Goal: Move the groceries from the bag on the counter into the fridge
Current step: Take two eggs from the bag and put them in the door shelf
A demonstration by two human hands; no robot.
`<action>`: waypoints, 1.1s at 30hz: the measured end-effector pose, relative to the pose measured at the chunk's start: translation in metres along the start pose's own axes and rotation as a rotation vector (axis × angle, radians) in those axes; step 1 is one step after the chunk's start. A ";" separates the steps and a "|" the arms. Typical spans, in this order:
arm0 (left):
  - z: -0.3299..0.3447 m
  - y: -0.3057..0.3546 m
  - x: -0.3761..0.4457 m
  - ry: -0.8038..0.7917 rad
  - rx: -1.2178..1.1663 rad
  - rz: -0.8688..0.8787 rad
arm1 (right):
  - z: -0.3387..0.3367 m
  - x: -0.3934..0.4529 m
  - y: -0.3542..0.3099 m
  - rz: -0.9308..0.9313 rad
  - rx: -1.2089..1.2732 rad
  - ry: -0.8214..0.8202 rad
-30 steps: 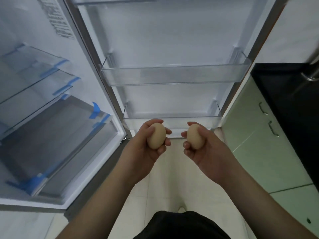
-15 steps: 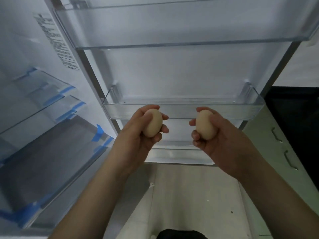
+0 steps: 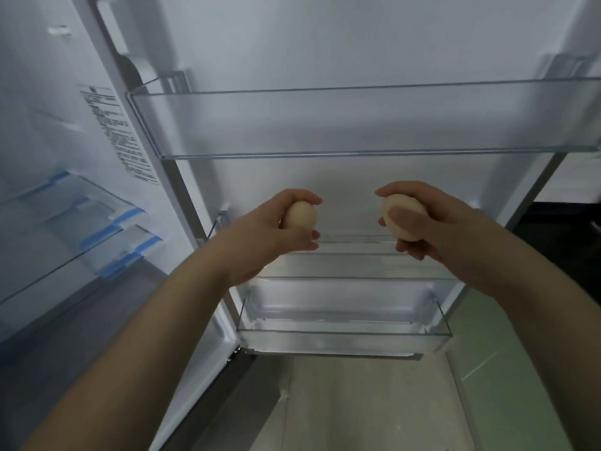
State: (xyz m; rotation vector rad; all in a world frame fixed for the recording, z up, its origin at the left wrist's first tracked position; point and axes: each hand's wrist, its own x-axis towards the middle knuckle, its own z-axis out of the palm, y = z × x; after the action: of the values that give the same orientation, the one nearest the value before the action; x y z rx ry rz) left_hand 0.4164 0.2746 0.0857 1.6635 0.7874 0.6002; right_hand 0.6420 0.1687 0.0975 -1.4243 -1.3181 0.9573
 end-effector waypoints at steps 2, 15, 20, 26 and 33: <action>-0.006 -0.001 0.010 -0.015 0.142 -0.034 | 0.005 0.014 0.001 0.010 -0.024 -0.004; -0.008 -0.010 0.046 -0.114 1.013 -0.008 | 0.034 0.073 0.018 0.175 -0.474 -0.165; -0.006 -0.004 0.053 -0.108 1.122 0.013 | 0.037 0.077 0.018 0.107 -0.660 -0.203; 0.006 -0.002 0.065 -0.149 1.230 0.014 | 0.039 0.076 0.012 0.046 -0.923 -0.261; 0.012 -0.013 0.074 -0.146 1.204 0.040 | 0.042 0.078 0.010 0.072 -0.963 -0.287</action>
State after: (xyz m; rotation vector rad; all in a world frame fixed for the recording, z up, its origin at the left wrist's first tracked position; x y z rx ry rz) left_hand 0.4709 0.3254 0.0693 2.7644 1.0975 -0.0526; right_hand 0.6132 0.2518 0.0809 -2.0953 -2.1114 0.5758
